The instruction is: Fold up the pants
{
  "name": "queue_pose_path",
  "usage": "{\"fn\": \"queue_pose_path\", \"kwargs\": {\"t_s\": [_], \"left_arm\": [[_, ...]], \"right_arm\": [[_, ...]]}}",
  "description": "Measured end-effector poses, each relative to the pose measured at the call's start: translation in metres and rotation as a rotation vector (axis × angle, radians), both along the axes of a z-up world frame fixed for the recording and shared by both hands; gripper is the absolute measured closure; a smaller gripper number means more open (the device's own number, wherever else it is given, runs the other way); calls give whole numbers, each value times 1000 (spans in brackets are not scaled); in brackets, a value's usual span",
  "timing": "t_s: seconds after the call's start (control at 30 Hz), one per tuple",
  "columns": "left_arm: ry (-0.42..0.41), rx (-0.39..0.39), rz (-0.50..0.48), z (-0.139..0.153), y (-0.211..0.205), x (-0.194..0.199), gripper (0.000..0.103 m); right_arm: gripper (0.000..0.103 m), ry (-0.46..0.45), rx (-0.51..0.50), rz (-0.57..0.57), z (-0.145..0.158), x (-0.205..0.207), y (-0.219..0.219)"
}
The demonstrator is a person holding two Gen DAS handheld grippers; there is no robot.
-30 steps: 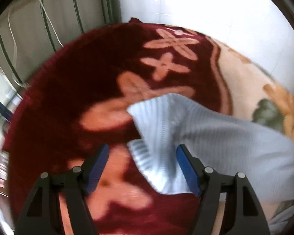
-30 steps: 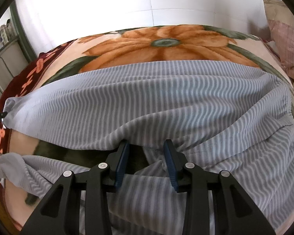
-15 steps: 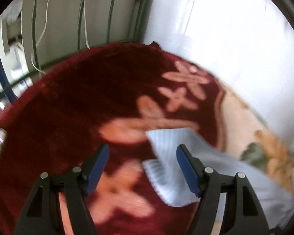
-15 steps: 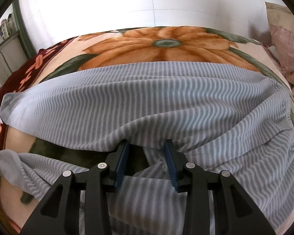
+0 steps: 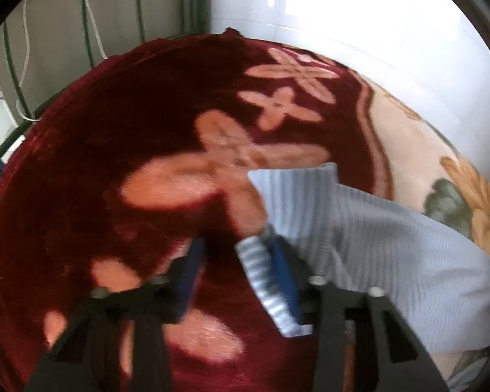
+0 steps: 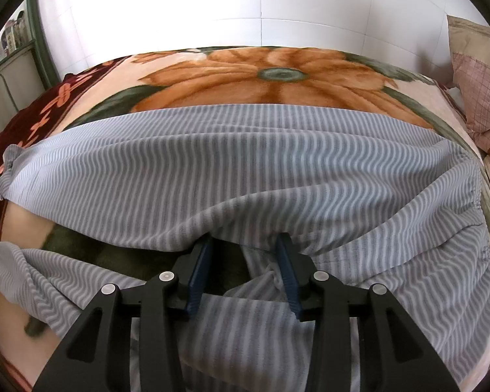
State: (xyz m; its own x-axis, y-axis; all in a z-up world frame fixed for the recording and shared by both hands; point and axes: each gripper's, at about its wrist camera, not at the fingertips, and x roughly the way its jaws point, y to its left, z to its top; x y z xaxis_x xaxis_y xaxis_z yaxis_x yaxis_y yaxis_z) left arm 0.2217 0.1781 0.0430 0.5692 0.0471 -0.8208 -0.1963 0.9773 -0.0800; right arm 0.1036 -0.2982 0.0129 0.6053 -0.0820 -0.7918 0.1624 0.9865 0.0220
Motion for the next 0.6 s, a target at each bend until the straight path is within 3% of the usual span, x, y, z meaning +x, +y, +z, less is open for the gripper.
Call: {"fn": "queue_pose_path", "kwargs": {"t_s": [0.1,0.23,0.37,0.43,0.6], "left_arm": [[-10,12,-29,6,-6,-1,94],[-88,86,10,29,-2,-10,96],[-142,218,85,48,12,-17,96],[-123,272,94,45,18,-12,94],[-62,341,126,27,28,-7,71]], "right_arm": [[61,0,1,-1,0,0,1],[61,-1,3,-1,0,0,0],[61,0,2,-1,0,0,0],[61,0,3,0,0,0,0],[61,-1,6,-1,0,0,1]]}}
